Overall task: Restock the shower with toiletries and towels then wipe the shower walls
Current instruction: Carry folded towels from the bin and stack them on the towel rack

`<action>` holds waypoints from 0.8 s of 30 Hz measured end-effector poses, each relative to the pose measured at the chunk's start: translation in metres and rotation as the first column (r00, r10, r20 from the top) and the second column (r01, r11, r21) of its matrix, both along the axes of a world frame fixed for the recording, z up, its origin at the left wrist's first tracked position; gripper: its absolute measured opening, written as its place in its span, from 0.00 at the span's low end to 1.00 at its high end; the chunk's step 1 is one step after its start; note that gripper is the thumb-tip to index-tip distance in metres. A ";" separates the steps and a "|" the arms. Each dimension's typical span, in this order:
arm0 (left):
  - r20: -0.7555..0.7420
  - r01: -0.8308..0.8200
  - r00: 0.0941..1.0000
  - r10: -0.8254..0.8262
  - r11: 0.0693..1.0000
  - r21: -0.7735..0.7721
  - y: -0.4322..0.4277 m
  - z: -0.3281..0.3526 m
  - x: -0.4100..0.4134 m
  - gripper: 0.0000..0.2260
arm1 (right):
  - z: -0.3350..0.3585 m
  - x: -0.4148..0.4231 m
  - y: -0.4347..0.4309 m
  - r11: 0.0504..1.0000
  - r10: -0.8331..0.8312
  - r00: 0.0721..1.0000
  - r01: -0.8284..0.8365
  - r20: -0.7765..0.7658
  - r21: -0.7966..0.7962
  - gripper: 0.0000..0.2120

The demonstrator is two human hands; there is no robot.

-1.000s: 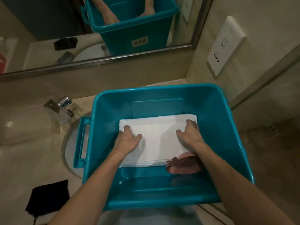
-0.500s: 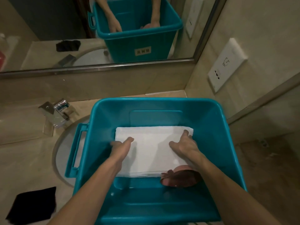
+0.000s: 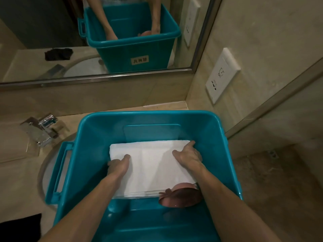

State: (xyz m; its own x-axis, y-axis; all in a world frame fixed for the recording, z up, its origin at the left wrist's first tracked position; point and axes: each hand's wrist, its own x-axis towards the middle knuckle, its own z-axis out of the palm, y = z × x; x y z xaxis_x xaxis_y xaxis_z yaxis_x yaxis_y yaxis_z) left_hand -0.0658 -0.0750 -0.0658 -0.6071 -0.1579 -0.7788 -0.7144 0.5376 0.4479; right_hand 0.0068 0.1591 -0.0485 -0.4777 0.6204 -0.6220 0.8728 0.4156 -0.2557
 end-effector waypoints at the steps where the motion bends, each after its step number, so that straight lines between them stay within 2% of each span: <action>1: -0.003 0.052 0.999 -0.052 0.998 -0.039 0.001 0.001 0.002 0.36 | -0.001 0.001 0.001 1.000 0.003 1.000 -0.003 -0.007 -0.003 0.40; 4: -0.002 0.161 0.986 -0.164 0.968 -0.193 0.005 0.007 0.005 0.36 | -0.007 0.003 -0.002 1.000 0.022 1.000 -0.022 -0.018 0.021 0.39; 6: -0.010 0.196 0.979 -0.204 0.952 -0.234 0.007 0.008 0.009 0.35 | -0.009 0.002 -0.004 0.999 0.034 0.999 -0.033 -0.015 0.041 0.40; 11: -0.075 0.135 0.987 -0.145 0.983 -0.126 0.003 0.009 0.015 0.38 | -0.010 0.002 -0.001 0.999 0.017 1.000 -0.016 -0.025 0.029 0.41; 15: -0.047 0.076 0.996 -0.078 0.997 -0.029 -0.007 0.011 -0.002 0.37 | -0.005 -0.002 -0.002 1.000 -0.024 1.000 0.024 -0.015 -0.012 0.46; 19: -0.046 0.107 0.993 -0.111 0.991 -0.084 -0.008 0.010 -0.007 0.36 | -0.008 -0.002 -0.015 0.997 -0.075 0.996 0.074 -0.040 -0.024 0.47; 24: -0.103 0.158 0.979 -0.173 0.977 -0.141 -0.008 0.010 0.004 0.34 | -0.007 -0.005 -0.012 0.990 -0.121 0.993 0.121 0.006 -0.071 0.54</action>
